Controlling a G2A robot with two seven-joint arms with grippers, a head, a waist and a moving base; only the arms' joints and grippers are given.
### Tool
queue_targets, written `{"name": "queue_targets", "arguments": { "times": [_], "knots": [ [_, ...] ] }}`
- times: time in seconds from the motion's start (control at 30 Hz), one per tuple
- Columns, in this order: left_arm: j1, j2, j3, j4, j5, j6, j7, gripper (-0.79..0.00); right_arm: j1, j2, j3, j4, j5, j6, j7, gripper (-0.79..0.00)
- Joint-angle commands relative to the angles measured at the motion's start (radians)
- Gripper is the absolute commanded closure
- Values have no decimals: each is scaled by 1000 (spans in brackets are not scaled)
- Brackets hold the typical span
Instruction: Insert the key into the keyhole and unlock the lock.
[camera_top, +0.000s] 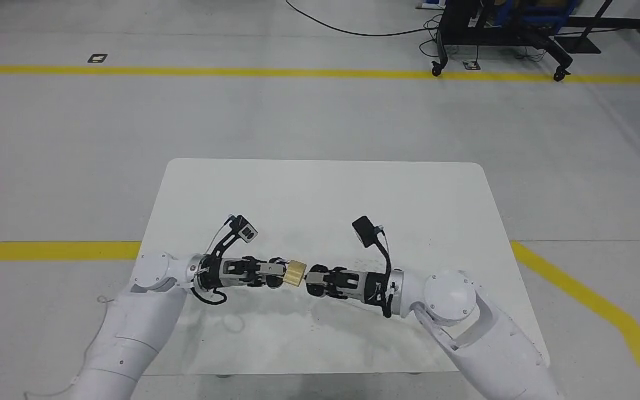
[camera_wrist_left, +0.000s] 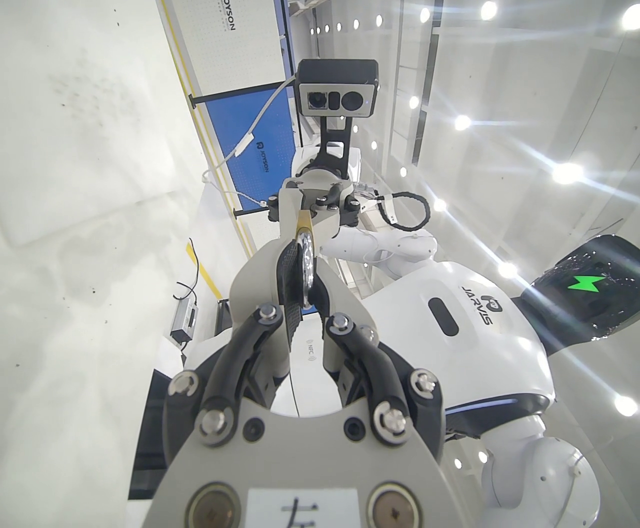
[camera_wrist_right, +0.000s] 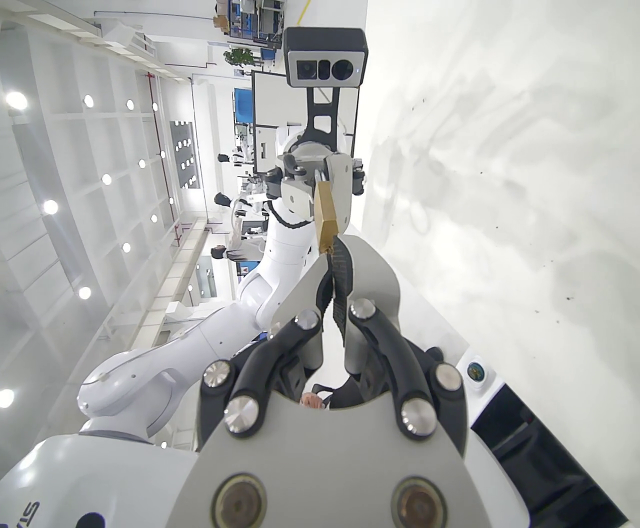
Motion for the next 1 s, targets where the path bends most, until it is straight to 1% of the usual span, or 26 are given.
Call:
{"name": "queue_targets", "arguments": {
  "times": [0.0,0.1,0.13,0.17,0.37,0.7,0.77,0.8,0.83,0.87,0.97],
  "knots": [
    [0,0,1,-1,0,0,0,0,1,-1,-4,-2,-5,3,-10,0],
    [0,1,1,0,-1,-3,3,0,3,-1,-6,-1,-4,4,-22,0],
    [0,1,0,3,-1,-6,6,0,3,-1,-5,-2,-3,5,-27,-471],
    [0,1,0,3,-1,-7,7,0,2,-1,-4,-3,0,7,-31,-785],
    [-1,2,-1,10,-6,-12,13,0,1,-2,-2,-5,8,6,-38,-785],
    [-1,-2,-5,41,-45,-8,78,0,1,-2,-2,-5,8,6,-38,-785],
    [1,-5,-4,49,-84,5,82,0,-10,-4,15,-5,75,-20,-49,-785],
    [0,-6,-6,57,-102,14,82,0,-17,-5,40,-5,135,-52,-62,-536],
    [-1,-7,-8,64,-115,19,80,0,-28,-6,64,-3,195,-85,-73,-160],
    [-2,-8,-11,71,-136,27,77,0,-40,-7,92,2,260,-119,-82,0],
    [-5,-12,-16,93,-210,53,51,0,-72,-10,163,15,443,-206,-95,0]
  ]
}}
